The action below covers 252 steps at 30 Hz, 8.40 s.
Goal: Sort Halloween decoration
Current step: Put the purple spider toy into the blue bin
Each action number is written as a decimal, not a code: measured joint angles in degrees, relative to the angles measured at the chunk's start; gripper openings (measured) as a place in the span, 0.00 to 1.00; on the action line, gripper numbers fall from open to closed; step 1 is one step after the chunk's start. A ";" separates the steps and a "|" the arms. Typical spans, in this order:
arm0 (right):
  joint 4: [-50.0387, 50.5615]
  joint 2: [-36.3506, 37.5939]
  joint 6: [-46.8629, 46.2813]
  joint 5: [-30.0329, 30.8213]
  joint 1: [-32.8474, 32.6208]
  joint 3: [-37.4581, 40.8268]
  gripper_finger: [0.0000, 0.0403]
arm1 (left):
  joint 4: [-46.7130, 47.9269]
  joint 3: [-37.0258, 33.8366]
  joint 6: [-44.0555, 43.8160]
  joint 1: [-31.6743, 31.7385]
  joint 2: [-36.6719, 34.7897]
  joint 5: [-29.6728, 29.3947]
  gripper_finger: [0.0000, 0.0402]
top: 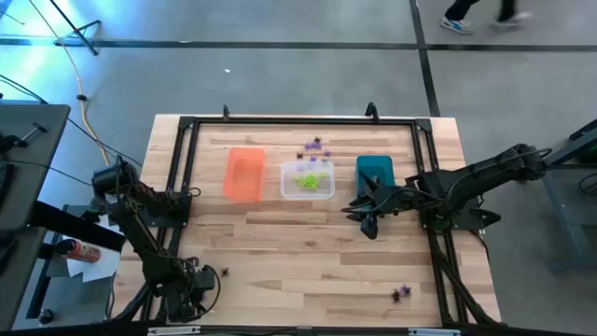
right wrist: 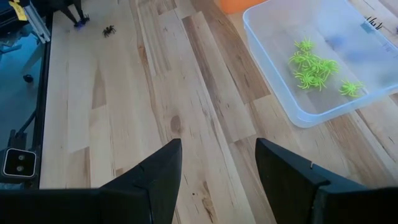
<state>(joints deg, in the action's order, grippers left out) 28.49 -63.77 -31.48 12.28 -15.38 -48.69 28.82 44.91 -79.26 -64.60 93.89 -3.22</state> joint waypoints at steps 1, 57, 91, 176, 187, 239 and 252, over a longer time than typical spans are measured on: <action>0.00 0.00 0.00 0.01 0.00 0.00 0.49 | 0.12 -0.04 -0.18 0.18 0.00 -0.01 0.06; 1.43 -0.02 -1.55 3.25 0.02 0.02 0.49 | -4.80 2.04 22.14 6.47 0.67 -0.74 0.49; -3.30 -0.07 -5.77 3.80 0.00 4.98 0.49 | 3.21 3.29 18.49 9.66 -4.60 -5.45 0.00; -69.45 2.00 16.67 11.70 10.57 4.94 0.49 | -49.40 10.21 70.18 69.25 -8.30 9.52 0.00; -69.61 9.57 16.36 0.03 20.02 4.94 0.49 | -49.14 42.42 72.32 71.15 27.02 9.73 0.00; -56.74 11.28 21.10 6.36 21.09 4.90 0.49 | -3.51 75.06 86.84 76.89 39.86 9.26 0.50; -45.20 18.48 19.30 -0.28 21.07 4.90 0.49 | 0.76 61.45 74.92 82.28 20.04 13.68 0.50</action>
<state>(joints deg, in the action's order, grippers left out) -16.71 -45.28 -12.19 12.00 5.69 -43.79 29.58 106.35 -4.34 17.68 113.92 10.45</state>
